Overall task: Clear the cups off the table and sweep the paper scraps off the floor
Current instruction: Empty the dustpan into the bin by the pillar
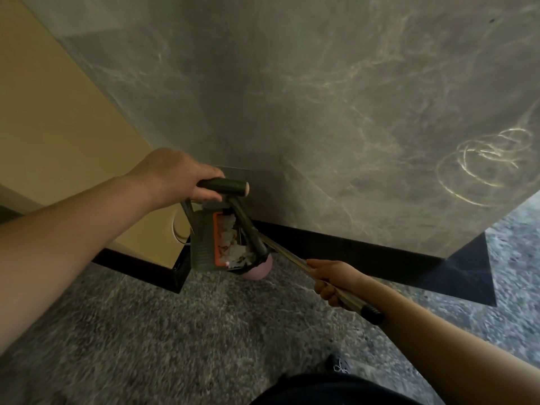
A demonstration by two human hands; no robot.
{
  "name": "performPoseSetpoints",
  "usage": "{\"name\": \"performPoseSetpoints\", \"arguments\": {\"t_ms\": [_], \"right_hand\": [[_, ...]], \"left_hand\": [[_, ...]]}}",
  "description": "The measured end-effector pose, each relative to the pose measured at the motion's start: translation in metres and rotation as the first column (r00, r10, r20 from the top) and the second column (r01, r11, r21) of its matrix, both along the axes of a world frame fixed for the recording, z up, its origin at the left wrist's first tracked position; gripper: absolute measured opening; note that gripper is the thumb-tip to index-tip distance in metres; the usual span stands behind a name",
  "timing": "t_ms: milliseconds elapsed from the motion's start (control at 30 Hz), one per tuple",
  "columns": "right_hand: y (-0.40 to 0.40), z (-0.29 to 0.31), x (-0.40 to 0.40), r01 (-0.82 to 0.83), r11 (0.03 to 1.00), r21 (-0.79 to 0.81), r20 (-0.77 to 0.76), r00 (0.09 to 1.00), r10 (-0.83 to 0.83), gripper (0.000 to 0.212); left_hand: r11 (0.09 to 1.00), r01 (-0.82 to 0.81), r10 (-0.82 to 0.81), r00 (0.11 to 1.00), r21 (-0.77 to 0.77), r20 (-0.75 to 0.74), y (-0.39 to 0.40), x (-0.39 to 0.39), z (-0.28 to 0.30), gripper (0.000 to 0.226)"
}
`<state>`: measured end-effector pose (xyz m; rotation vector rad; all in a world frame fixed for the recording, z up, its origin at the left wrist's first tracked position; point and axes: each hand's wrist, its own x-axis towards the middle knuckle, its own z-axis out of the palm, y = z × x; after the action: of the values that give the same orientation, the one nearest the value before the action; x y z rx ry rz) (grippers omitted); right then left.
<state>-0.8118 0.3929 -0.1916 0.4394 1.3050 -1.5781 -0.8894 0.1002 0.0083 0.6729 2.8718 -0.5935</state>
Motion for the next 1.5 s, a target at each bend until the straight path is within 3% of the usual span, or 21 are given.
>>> {"name": "performPoseSetpoints", "arguments": {"t_ms": [100, 267, 633, 900, 1033, 1200, 1500], "right_hand": [[0.001, 0.001, 0.002, -0.016, 1.0, -0.007, -0.005, 1.0, 0.016, 0.031], [0.008, -0.002, 0.001, -0.031, 0.999, 0.022, -0.015, 0.999, 0.031, 0.047], [0.014, 0.01, 0.004, -0.006, 1.0, -0.008, -0.01, 1.0, 0.006, 0.05], [0.021, 0.01, 0.001, 0.042, 0.999, -0.022, 0.008, 0.999, -0.042, 0.043], [0.023, 0.008, 0.001, 0.023, 1.0, 0.016, -0.005, 1.0, -0.023, 0.05], [0.028, 0.016, 0.008, -0.032, 0.999, -0.011, -0.025, 0.999, 0.031, 0.044], [0.027, 0.018, 0.014, 0.0, 1.0, -0.011, 0.004, 1.0, 0.0, 0.049]], "left_hand": [[0.999, 0.023, -0.023, 1.0, -0.033, 0.018, 0.007, 0.002, -0.004, 0.038], [1.0, -0.02, 0.019, 0.999, -0.024, -0.041, 0.004, -0.001, 0.014, 0.045], [0.996, 0.019, -0.025, 0.997, -0.085, -0.074, 0.003, 0.009, 0.011, 0.051], [0.999, -0.021, 0.019, 0.995, -0.026, -0.095, 0.004, 0.011, 0.003, 0.05], [1.0, -0.019, 0.02, 0.991, 0.015, -0.132, -0.001, 0.006, 0.006, 0.061], [0.998, -0.055, 0.055, 0.988, 0.009, -0.146, -0.001, 0.0, 0.008, 0.048], [0.998, -0.059, 0.062, 0.986, 0.025, -0.152, -0.002, 0.001, 0.009, 0.047]]}}
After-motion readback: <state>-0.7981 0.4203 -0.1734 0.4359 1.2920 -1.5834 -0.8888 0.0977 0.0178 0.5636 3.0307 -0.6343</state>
